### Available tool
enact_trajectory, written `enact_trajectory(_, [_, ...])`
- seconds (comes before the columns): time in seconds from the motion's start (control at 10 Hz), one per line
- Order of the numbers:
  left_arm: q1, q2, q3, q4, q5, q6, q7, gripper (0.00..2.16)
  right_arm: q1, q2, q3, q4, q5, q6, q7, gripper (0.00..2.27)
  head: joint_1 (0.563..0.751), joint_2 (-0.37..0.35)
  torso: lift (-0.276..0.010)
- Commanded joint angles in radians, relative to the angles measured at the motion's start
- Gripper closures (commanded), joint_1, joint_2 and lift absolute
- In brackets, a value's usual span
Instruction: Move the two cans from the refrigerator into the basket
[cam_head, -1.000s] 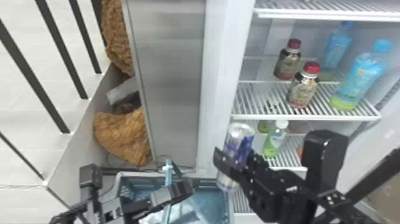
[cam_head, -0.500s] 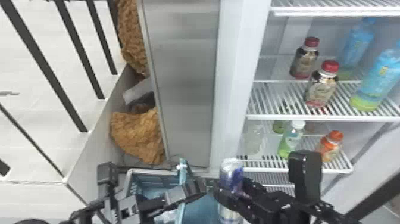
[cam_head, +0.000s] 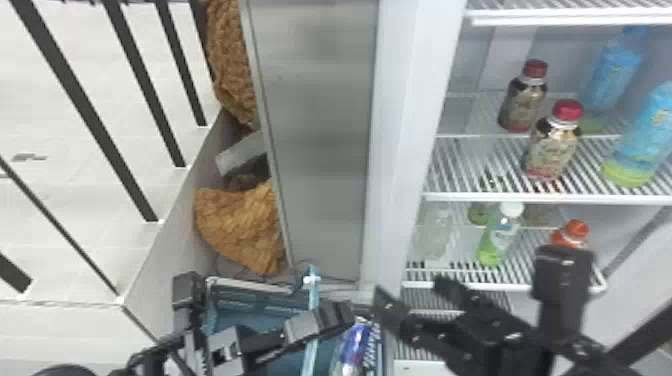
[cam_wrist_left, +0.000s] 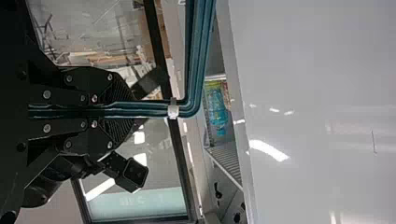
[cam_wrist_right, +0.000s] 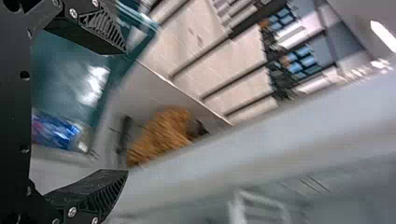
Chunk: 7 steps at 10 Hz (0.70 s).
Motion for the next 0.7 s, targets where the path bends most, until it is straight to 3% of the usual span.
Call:
enact_trajectory(0.0, [0.002, -0.001, 0.002, 0.0, 0.0, 0.0, 0.0, 1.19, 0.077, 0.01, -0.061, -0.028, 0.098, -0.162, 0.008, 0.13, 0.695, -0.009, -0.031])
enact_trajectory(0.1, [0.007, -0.001, 0.004, 0.0, 0.0, -0.002, 0.0, 1.19, 0.128, 0.014, -0.103, 0.028, 0.112, -0.376, 0.031, 0.12, 0.695, -0.037, -0.031])
enact_trajectory(0.4, [0.015, 0.0, 0.008, 0.0, 0.0, 0.0, 0.0, 1.19, 0.231, 0.022, -0.206, 0.139, 0.108, -0.67, 0.095, 0.13, 0.695, -0.192, -0.031])
enact_trajectory(0.6, [0.017, -0.001, 0.004, 0.0, 0.0, 0.0, 0.0, 1.19, 0.307, 0.024, -0.222, 0.168, 0.116, -0.756, 0.12, 0.13, 0.695, -0.243, -0.031])
